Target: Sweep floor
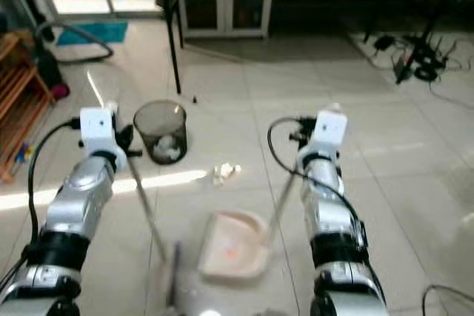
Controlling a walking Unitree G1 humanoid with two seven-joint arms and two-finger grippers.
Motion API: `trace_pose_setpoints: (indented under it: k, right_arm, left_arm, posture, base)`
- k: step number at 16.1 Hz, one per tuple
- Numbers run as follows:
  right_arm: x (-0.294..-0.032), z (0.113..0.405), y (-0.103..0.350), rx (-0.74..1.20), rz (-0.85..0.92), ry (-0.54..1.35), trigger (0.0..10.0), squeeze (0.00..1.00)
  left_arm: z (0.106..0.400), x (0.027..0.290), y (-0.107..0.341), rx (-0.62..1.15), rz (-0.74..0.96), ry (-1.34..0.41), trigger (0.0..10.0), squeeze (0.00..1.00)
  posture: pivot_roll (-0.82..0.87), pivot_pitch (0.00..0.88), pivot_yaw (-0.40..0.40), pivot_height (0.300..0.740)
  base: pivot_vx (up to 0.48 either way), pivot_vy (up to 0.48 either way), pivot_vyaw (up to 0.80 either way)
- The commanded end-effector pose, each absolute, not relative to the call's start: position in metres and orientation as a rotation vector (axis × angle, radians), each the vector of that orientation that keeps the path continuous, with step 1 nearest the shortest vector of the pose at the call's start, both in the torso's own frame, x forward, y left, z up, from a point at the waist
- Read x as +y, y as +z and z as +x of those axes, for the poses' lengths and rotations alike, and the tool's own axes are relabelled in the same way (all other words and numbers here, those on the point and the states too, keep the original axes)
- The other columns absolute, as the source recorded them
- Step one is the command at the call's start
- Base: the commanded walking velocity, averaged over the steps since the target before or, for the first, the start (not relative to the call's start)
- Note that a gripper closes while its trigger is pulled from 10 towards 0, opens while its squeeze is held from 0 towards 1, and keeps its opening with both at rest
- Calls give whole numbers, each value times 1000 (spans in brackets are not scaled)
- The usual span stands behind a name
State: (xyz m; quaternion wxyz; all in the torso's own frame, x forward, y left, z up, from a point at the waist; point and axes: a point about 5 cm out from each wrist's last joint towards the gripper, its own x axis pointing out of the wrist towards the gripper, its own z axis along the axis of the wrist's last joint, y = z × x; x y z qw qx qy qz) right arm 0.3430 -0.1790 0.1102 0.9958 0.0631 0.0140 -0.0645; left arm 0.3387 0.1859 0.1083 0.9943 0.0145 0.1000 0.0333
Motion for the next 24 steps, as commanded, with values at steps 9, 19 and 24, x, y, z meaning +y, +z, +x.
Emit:
trace_pose_setpoints:
  k: [9, 19, 24]
  right_arm:
    - [-186, 348, 112, 40, 132, -131, 10000, 0]
    - [-192, 347, 114, 23, 183, -182, 10000, 0]
    - [-196, 358, 127, 8, 167, -192, 10000, 0]
  left_arm:
    - [344, 177, 113, 172, 26, 28, 10000, 0]
    - [345, 183, 118, 152, 39, 39, 10000, 0]
    - [348, 186, 120, 146, 37, 47, 10000, 0]
  posture:
    - [34, 10, 23, 740]
    - [51, 11, 28, 740]
    - [43, 6, 22, 740]
  base:
    - [319, 0, 0]
    - [323, 0, 0]
    - [331, 0, 0]
